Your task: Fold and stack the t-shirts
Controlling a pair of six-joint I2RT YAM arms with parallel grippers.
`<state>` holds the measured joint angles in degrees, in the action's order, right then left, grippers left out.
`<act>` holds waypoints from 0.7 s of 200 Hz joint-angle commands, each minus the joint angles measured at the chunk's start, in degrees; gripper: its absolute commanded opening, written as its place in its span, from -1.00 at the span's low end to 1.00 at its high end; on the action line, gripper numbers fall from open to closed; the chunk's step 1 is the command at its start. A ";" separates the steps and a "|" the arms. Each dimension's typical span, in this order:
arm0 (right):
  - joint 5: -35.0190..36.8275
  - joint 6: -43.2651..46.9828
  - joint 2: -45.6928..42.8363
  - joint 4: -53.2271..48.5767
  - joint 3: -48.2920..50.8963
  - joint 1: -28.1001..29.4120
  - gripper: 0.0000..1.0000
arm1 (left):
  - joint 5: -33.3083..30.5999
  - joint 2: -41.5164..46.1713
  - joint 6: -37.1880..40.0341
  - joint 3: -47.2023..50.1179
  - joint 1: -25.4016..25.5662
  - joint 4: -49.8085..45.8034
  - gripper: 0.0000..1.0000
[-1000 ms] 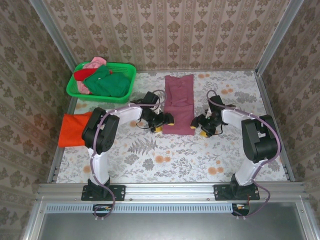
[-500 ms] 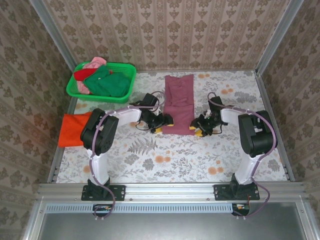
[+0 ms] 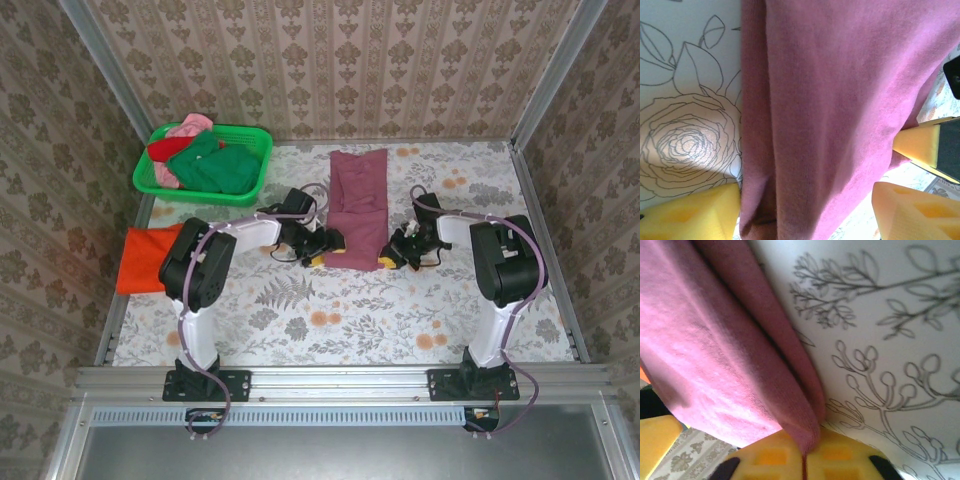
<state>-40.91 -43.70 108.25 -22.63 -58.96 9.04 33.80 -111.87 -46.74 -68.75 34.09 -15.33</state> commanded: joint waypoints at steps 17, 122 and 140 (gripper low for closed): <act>0.78 -0.07 0.63 -0.84 -0.42 0.22 -1.00 | 1.59 0.96 -1.46 3.40 0.89 -0.54 0.13; 1.52 6.25 -4.66 -9.55 0.07 0.43 -1.00 | 2.58 1.05 2.68 1.40 1.61 -6.11 -1.00; 1.70 9.79 -8.00 -13.99 2.71 1.01 -1.00 | 4.60 2.72 5.45 1.68 1.82 -10.97 -1.00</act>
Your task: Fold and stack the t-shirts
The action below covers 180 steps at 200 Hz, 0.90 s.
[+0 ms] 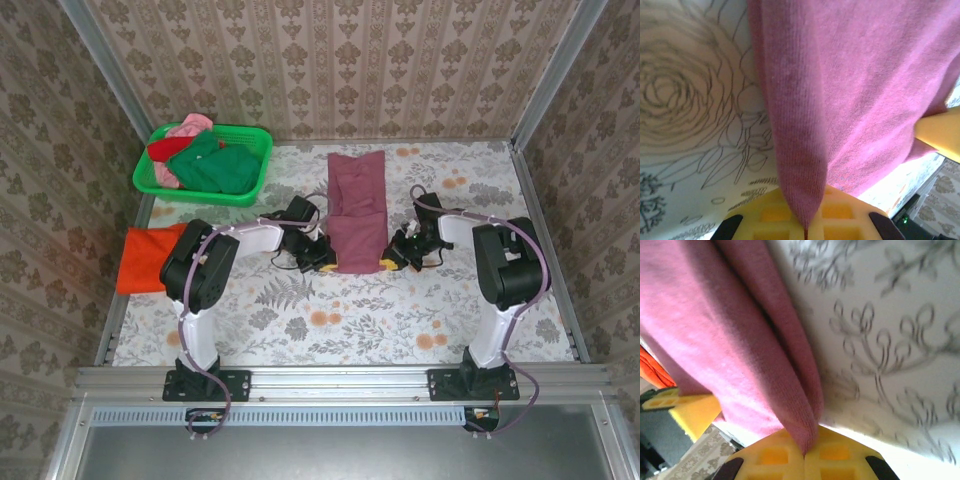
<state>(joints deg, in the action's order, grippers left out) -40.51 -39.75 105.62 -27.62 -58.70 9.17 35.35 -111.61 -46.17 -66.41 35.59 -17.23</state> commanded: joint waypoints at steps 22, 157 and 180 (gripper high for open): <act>0.54 8.51 -9.93 -13.65 6.62 3.01 -1.00 | 6.23 5.47 5.18 2.81 1.41 -9.92 -1.00; -0.69 3.96 -27.36 -30.11 -4.08 6.56 -1.00 | 11.93 9.33 9.10 -15.63 1.01 -32.16 -1.00; -0.54 3.72 -22.14 -27.81 -8.45 3.60 -1.00 | 11.98 3.09 9.39 -24.38 -0.23 -33.40 -1.00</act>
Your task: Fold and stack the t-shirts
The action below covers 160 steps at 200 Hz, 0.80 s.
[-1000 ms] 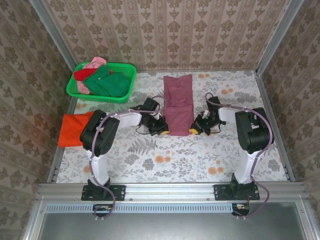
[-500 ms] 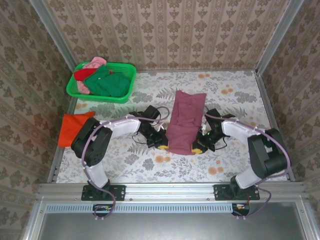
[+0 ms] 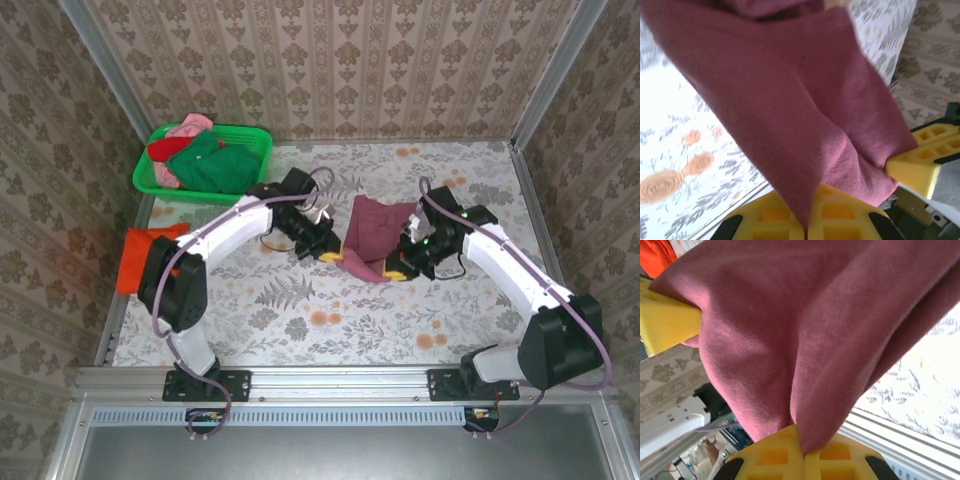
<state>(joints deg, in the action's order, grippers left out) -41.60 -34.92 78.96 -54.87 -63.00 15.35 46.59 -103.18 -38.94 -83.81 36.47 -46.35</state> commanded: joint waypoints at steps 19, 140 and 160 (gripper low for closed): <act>0.60 -1.86 8.45 2.02 -7.32 -4.79 -1.00 | 1.87 -10.64 2.70 -14.24 -1.81 -5.21 -1.00; 5.21 -5.89 34.03 7.57 -26.31 -13.84 -0.97 | 11.62 -45.80 -3.57 -60.85 -6.59 -2.79 -0.34; 7.23 -7.47 35.05 7.09 -26.17 -14.33 -0.97 | 13.65 -46.60 -5.64 -60.73 -6.67 0.42 0.14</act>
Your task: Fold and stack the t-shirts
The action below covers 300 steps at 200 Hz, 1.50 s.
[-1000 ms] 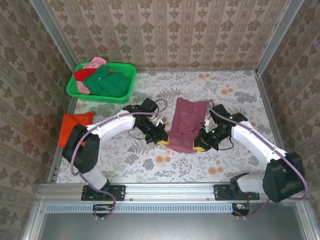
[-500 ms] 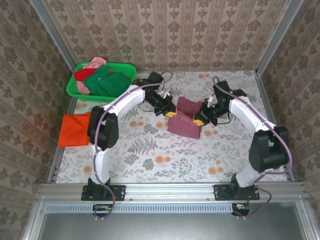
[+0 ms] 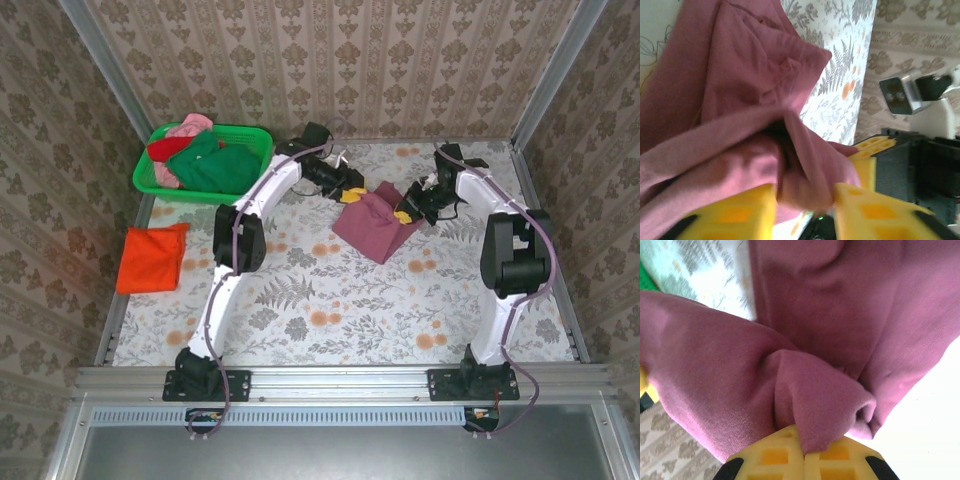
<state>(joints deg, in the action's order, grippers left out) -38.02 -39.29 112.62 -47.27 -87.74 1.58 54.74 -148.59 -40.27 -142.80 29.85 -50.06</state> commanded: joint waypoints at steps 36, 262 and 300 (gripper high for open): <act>8.49 -7.15 -0.37 0.47 2.59 -1.44 -0.53 | 1.37 3.35 -0.74 2.30 -1.03 4.18 1.00; 19.92 44.76 11.82 2.24 -15.35 4.48 -0.90 | -12.71 26.29 7.76 44.09 -1.37 11.53 1.00; 19.14 44.80 10.17 -1.06 -13.25 4.56 -1.00 | -13.63 27.21 7.75 44.82 -1.32 12.14 1.00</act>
<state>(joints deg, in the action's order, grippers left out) -16.36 4.62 125.75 -44.21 -102.61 5.78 42.17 -123.72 -32.56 -98.67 28.16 -38.74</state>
